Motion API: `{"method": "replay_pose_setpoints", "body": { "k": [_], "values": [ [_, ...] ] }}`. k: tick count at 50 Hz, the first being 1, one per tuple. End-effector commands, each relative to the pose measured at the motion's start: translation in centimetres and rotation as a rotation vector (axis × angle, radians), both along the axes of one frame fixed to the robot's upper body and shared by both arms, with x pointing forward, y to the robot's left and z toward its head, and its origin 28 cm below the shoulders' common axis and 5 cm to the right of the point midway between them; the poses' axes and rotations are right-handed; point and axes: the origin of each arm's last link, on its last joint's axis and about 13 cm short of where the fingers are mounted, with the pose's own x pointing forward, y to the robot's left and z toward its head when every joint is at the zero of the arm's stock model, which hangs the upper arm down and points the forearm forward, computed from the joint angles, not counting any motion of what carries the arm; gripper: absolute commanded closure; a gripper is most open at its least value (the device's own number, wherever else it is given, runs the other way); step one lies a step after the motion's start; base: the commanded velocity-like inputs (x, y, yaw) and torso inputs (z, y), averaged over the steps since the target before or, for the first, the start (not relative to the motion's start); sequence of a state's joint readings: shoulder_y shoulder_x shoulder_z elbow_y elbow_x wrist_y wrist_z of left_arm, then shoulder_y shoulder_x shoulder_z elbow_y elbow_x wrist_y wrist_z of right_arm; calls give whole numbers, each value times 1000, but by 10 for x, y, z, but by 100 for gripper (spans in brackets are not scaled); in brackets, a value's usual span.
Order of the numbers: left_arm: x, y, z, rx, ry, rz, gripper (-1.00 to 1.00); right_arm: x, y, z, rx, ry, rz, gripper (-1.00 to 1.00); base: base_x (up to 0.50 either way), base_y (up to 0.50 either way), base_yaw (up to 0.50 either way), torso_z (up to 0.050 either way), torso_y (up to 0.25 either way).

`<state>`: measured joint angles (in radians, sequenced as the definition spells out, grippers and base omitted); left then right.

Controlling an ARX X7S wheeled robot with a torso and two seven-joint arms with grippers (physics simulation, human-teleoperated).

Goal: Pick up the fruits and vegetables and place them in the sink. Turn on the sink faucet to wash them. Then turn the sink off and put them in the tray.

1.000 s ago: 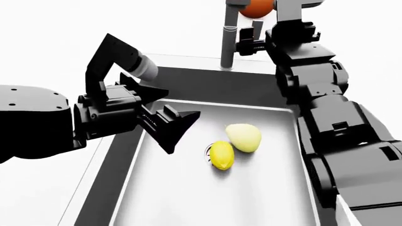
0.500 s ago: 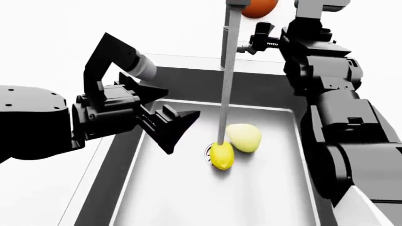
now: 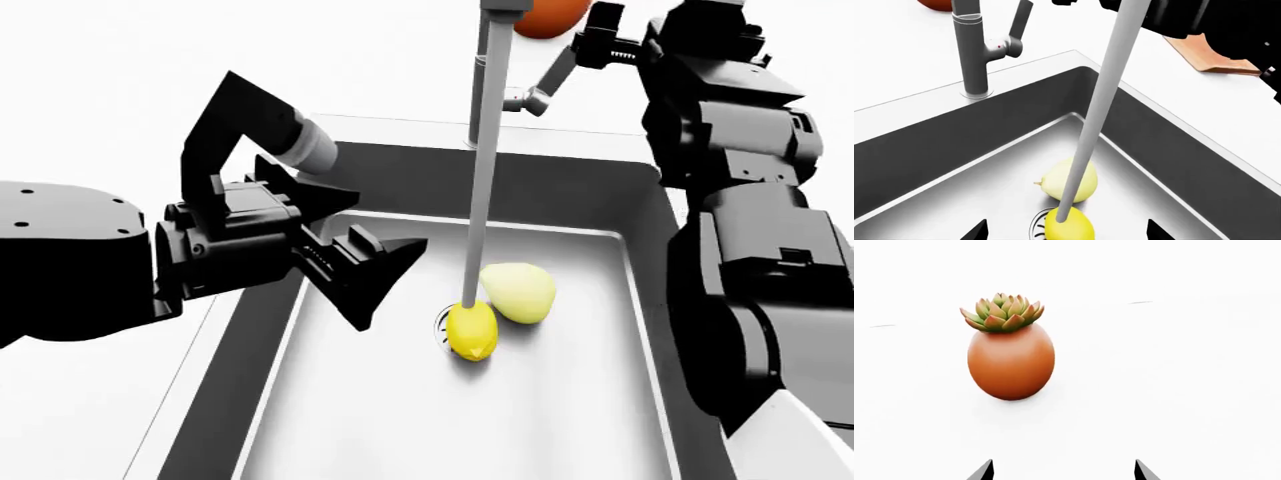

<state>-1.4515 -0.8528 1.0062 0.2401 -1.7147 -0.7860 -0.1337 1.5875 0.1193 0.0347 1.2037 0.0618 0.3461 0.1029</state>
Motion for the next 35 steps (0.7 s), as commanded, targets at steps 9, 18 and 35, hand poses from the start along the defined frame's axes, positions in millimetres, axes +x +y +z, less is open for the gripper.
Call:
{"method": "replay_pose_setpoints", "body": {
  "k": [9, 18, 35],
  "values": [
    [-1, -3, 2, 46, -14, 11, -100, 1, -15, -3, -34, -29, -30, -100, 0, 0, 0, 0, -70],
    [-3, -2, 5, 33, -22, 3, -100, 1, -17, -2, -39, -35, -62, -100, 0, 0, 0, 0, -111],
    [-5, 0, 7, 17, -30, 5, -100, 1, -16, -7, -43, -21, -44, -100, 0, 0, 0, 0, -43]
  ]
}}
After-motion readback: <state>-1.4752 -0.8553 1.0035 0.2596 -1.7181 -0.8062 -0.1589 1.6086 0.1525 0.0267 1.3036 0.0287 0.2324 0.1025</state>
